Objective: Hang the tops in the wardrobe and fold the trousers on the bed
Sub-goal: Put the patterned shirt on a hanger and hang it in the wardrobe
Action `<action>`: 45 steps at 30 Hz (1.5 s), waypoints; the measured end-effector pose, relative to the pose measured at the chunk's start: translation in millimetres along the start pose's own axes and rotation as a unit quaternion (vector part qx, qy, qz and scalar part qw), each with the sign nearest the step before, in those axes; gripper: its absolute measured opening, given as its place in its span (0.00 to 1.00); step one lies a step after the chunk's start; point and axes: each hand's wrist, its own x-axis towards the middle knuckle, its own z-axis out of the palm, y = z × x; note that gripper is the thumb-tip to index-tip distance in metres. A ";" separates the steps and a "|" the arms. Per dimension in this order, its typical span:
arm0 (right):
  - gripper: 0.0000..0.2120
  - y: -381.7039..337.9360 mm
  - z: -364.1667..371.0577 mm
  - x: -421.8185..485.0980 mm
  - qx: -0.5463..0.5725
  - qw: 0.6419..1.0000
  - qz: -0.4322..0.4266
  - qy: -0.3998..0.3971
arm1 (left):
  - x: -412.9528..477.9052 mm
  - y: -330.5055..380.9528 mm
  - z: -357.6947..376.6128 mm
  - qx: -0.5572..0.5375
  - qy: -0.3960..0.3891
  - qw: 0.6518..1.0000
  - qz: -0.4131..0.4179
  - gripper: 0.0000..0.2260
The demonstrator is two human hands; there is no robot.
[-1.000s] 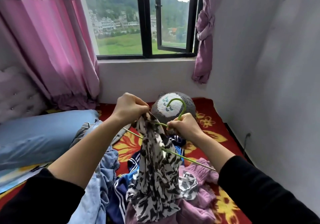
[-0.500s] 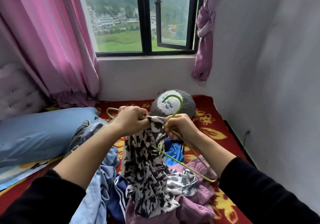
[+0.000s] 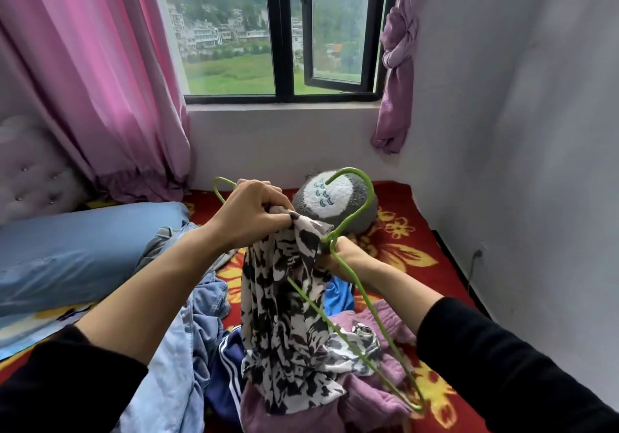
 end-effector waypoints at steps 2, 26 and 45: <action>0.11 -3.2 -5.8 -4.5 0.141 0.989 0.017 0.028 | -2.4 -6.8 -4.2 -0.019 0.016 0.999 -0.024 0.11; 0.09 49.6 -81.6 -25.6 -0.198 0.927 0.151 0.281 | -22.4 -43.9 3.8 0.080 0.249 0.944 -0.200 0.13; 0.10 5.0 -47.9 -33.7 0.166 0.972 0.121 -0.115 | -25.1 -54.8 21.9 0.149 0.268 0.922 -0.237 0.10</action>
